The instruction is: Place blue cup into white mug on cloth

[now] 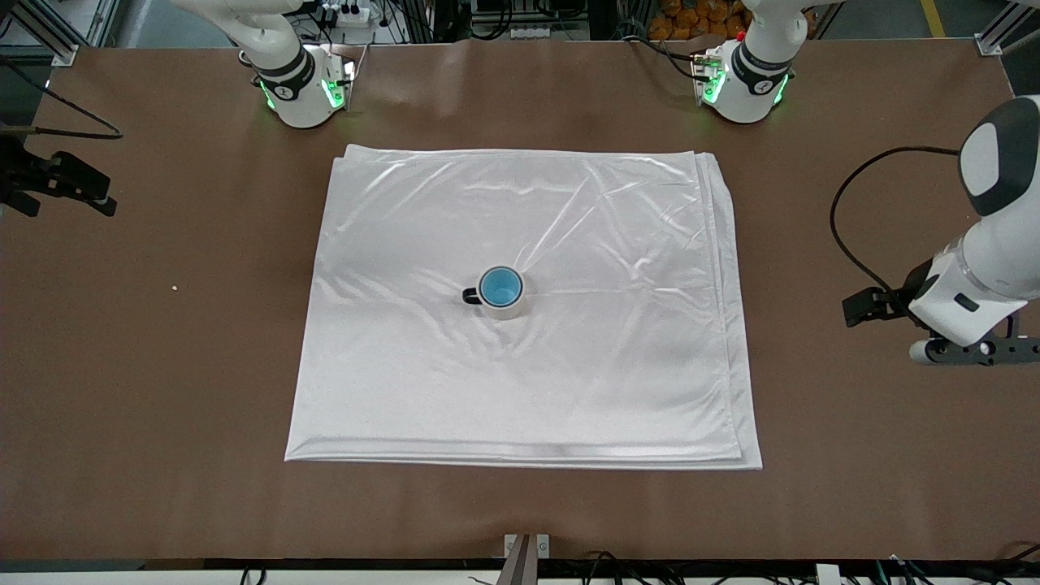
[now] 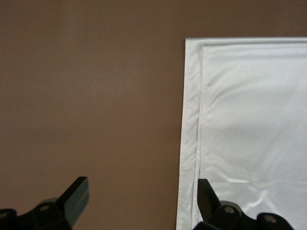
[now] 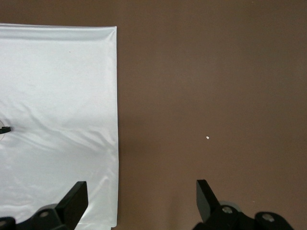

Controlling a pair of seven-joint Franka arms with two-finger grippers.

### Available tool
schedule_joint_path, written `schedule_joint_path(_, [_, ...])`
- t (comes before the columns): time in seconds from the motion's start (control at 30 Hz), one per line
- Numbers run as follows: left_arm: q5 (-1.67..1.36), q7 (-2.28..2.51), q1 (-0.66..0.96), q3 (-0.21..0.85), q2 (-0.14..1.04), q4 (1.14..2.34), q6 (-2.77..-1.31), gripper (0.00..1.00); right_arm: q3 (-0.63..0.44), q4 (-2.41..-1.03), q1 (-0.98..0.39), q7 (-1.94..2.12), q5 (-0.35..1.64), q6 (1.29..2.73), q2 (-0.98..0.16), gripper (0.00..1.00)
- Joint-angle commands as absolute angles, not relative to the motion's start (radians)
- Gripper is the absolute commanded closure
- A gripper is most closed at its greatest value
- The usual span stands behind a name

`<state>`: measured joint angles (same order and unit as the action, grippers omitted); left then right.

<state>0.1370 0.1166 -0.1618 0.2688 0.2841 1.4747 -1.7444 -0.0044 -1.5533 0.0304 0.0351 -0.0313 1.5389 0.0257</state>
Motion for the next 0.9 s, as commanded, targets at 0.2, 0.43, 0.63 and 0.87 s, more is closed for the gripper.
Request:
schedule_joint_path(0.2, [0.0, 0.028, -0.156, 0.18, 0.084, 1.526, -1.545, 0.0, 0.055, -1.506, 0.115, 0.029, -0.025, 1.525, 0.025, 0.0])
schedule_joint_path(0.43, [0.0, 0.002, -0.077, 0.101, 0.017, 1.526, -1.462, 0.0, 0.052, -1.506, 0.114, 0.014, -0.026, 1.528, 0.017, 0.0])
schedule_joint_path(0.63, [0.014, 0.0, -0.064, 0.08, 0.006, 1.517, -1.428, 0.0, 0.054, -1.506, 0.133, -0.029, -0.017, 1.529, 0.015, 0.0])
schedule_joint_path(0.87, [0.018, -0.023, -0.078, 0.078, 0.011, 1.514, -1.42, 0.0, 0.057, -1.506, 0.13, -0.051, -0.011, 1.535, 0.015, 0.0])
